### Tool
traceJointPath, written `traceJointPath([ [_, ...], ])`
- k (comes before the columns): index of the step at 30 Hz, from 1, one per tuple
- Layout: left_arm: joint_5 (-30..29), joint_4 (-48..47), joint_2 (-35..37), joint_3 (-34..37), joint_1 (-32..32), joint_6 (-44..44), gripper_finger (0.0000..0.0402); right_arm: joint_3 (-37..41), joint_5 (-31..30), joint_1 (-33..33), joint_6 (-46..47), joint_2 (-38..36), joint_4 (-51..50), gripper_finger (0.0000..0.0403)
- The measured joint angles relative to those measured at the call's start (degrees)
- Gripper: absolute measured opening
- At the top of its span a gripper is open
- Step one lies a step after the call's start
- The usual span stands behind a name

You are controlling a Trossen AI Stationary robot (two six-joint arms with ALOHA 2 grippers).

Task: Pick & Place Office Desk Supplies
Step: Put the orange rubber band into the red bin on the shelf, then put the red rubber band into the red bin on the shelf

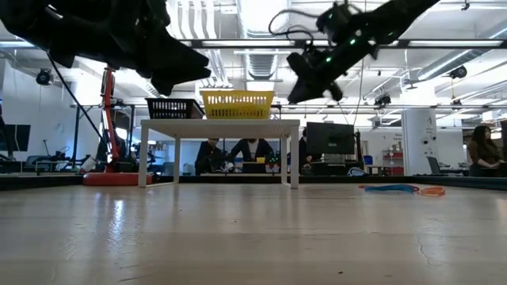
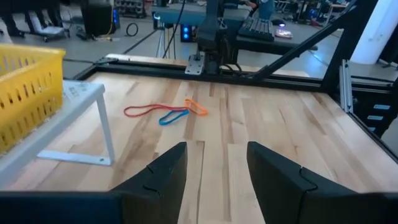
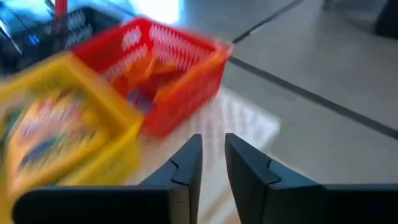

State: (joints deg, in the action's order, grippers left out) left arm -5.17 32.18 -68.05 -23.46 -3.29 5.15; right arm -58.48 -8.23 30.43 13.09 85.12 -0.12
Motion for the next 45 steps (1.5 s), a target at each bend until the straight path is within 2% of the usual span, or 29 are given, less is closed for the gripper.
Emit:
traceJointPath([
  [3, 0.0, 0.0, 0.0, 0.1, 0.0, 0.8, 0.0173, -5.6, 6.9, 4.9, 0.3, 5.4, 0.3, 0.0052],
  [6, 0.0, -0.1, 0.1, 0.1, 0.0, 0.9, 0.0173, -12.0, 10.4, 6.7, 0.4, 11.5, 0.2, 0.0035],
  [13, 0.0, -0.2, 0.0, 0.2, 0.0, 1.5, 0.0173, -28.0, 11.1, 6.4, -0.6, 21.8, -9.2, 0.0010],
  [21, 0.0, -0.5, 0.0, 0.2, 0.0, 2.4, 0.0173, -39.7, 11.1, 4.9, -6.8, 26.4, -20.3, 0.0008],
  [24, 0.0, -0.8, 0.0, 0.2, 0.0, 2.4, 0.0173, -42.6, 7.3, 3.7, -11.4, 26.9, -24.4, 0.0008],
  [27, 0.0, -1.7, 0.0, 0.2, 0.0, 2.4, 0.0173, -43.6, -0.9, 0.5, -15.8, 24.6, -29.9, 0.0008],
  [31, 0.0, -3.1, 0.0, 0.2, 0.0, 2.4, 0.0173, -40.3, -7.8, -6.6, -17.6, 18.6, -40.0, 0.0008],
  [34, 0.0, -3.5, 0.0, 0.2, 0.0, 2.3, 0.0173, -32.8, -11.3, -12.8, -12.4, 14.2, -45.9, 0.0008],
  [38, 0.0, -3.8, 0.0, 0.2, 0.0, 1.2, 0.0173, -21.0, -12.7, -21.3, 1.3, 6.7, -48.4, 0.0008],
  [41, 0.0, -3.8, 0.0, 0.2, 0.0, -0.6, 0.0173, -12.9, -12.2, -26.5, 14.8, 2.2, -49.2, 0.0009],
  [45, 0.0, -3.9, 0.0, 0.2, 0.0, -0.9, 0.0173, -3.2, -9.3, -29.8, 30.5, -2.9, -49.3, 0.0024],
])
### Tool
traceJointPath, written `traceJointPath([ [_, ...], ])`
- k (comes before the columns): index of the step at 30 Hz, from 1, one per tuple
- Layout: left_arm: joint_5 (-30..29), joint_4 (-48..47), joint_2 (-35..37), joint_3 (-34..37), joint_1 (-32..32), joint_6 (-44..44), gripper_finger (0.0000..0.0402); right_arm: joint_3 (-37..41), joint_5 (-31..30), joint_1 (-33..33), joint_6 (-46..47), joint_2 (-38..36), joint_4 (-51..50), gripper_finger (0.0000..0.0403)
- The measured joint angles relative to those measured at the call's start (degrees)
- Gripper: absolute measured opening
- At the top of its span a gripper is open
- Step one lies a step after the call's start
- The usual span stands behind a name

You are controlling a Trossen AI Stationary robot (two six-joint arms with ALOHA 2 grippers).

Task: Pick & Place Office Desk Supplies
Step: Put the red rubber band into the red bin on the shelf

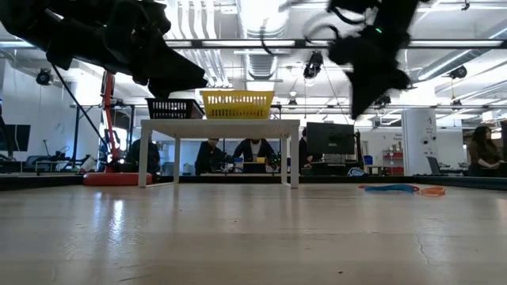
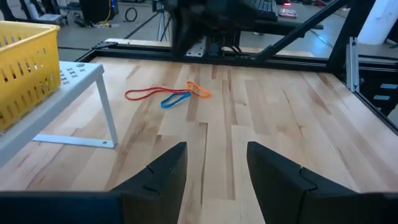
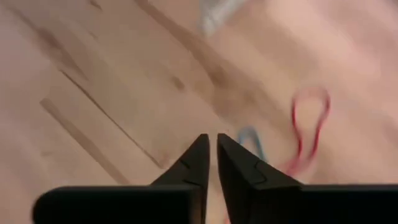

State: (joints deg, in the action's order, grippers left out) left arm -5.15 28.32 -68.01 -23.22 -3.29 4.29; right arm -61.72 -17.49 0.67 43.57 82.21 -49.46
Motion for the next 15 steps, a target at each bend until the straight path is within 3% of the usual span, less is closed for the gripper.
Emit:
traceJointPath([
  [4, 0.0, 0.0, 0.0, 0.0, 0.0, 0.0, 0.0173, 8.9, 2.4, -0.4, 9.4, -1.9, 0.2, 0.0066],
  [9, 0.3, 0.0, 0.0, 0.0, -0.1, 1.1, 0.0173, 16.1, 2.3, 1.4, 14.0, -1.7, 1.5, 0.0116],
  [15, 0.4, 0.0, 0.0, 0.0, -0.1, 1.7, 0.0173, 20.9, 1.2, 3.2, 14.1, -0.7, 7.8, 0.0128],
])
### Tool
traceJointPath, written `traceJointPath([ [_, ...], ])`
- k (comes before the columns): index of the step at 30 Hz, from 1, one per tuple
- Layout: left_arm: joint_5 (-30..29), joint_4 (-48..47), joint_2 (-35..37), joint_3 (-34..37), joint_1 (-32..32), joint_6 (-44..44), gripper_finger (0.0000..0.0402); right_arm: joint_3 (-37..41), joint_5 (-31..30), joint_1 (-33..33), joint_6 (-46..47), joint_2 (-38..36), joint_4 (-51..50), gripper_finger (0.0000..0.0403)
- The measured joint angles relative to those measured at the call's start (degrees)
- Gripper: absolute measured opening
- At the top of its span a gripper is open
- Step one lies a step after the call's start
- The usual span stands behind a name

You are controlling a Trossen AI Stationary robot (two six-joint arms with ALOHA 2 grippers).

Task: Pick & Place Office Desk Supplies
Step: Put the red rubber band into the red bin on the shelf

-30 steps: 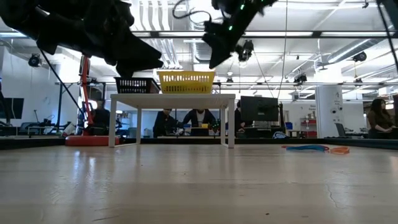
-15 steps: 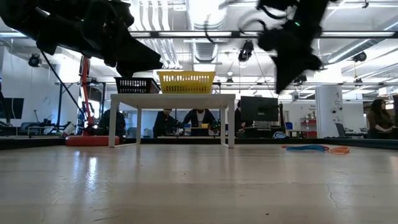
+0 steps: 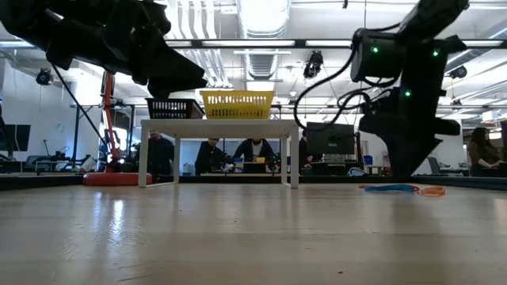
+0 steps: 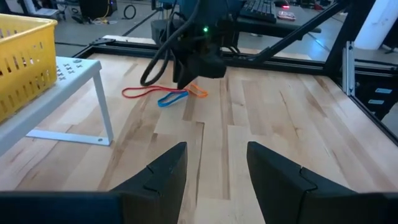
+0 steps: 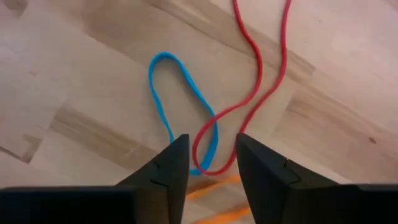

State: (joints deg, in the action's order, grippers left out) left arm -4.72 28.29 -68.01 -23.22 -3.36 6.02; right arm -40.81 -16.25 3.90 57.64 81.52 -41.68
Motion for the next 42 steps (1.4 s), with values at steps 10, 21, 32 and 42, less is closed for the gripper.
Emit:
traceJointPath([
  [10, 0.0, -1.3, 0.0, 0.0, 0.0, 1.6, 0.0173, 4.1, 0.1, 0.3, -0.4, -0.1, 5.3, 0.0057],
  [21, 0.0, -1.6, 0.0, 0.0, -0.3, 3.7, 0.0173, 3.5, 0.7, -0.7, -5.6, -1.3, 8.4, 0.0009],
  [32, 0.0, -0.4, 0.0, 0.0, -1.2, 3.4, 0.0173, -5.6, -1.7, -7.4, -12.3, -8.1, 11.6, 0.0008],
  [42, 0.0, 3.1, -0.1, 0.0, -3.1, -0.4, 0.0173, -7.1, 9.9, -14.7, -20.7, 0.5, 33.2, 0.0008],
])
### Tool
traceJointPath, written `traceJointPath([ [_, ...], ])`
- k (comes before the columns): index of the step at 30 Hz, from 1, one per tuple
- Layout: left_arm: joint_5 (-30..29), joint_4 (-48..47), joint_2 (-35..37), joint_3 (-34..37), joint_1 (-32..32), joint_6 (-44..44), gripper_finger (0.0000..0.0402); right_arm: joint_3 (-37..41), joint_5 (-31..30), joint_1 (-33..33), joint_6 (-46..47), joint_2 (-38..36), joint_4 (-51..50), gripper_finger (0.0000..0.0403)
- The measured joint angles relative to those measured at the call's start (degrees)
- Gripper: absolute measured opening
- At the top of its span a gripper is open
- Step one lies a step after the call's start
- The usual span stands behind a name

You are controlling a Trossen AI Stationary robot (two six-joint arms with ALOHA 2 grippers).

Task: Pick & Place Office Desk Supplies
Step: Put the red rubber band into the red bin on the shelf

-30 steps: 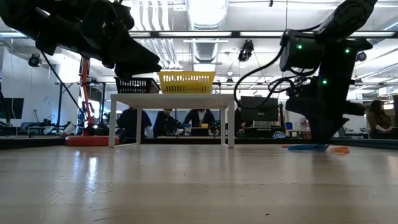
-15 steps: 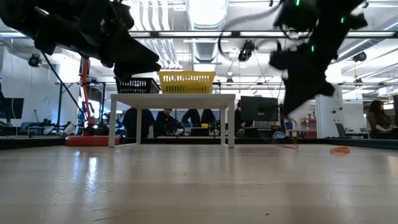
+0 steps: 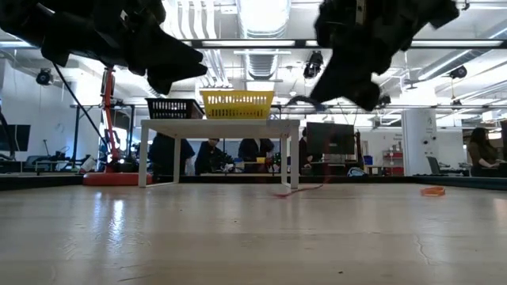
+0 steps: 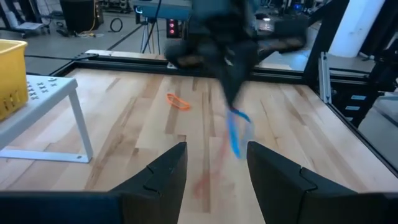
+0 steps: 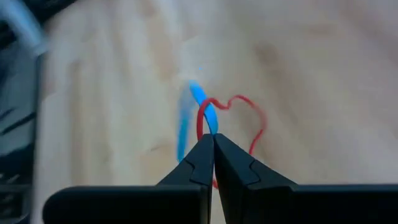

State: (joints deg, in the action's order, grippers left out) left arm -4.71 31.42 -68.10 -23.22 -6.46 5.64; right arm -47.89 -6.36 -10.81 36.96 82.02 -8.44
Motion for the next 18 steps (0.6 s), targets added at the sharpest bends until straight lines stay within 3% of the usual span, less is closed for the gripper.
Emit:
traceJointPath([
  [3, 0.0, 0.1, 0.0, 0.0, 0.0, 0.1, 0.0173, -0.8, 3.2, -1.8, -1.4, 6.0, 5.6, 0.0008],
  [7, 0.6, 0.1, 0.0, 0.0, -0.2, -0.3, 0.0173, -3.9, 7.5, -2.1, -0.7, 13.1, 5.4, 0.0014],
  [13, 2.2, 0.0, 0.0, 0.0, -0.9, -1.0, 0.0173, -8.6, 15.0, -1.7, 0.4, 20.6, 5.6, 0.0077],
  [15, 2.2, -0.3, 0.0, 0.0, -1.1, -1.0, 0.0173, -9.9, 13.8, -1.6, -0.4, 22.7, 5.5, 0.0107],
  [18, 2.2, -0.6, 0.0, 0.0, -1.1, -1.0, 0.0173, -11.9, 3.0, -1.6, -0.7, 25.9, 5.5, 0.0144],
])
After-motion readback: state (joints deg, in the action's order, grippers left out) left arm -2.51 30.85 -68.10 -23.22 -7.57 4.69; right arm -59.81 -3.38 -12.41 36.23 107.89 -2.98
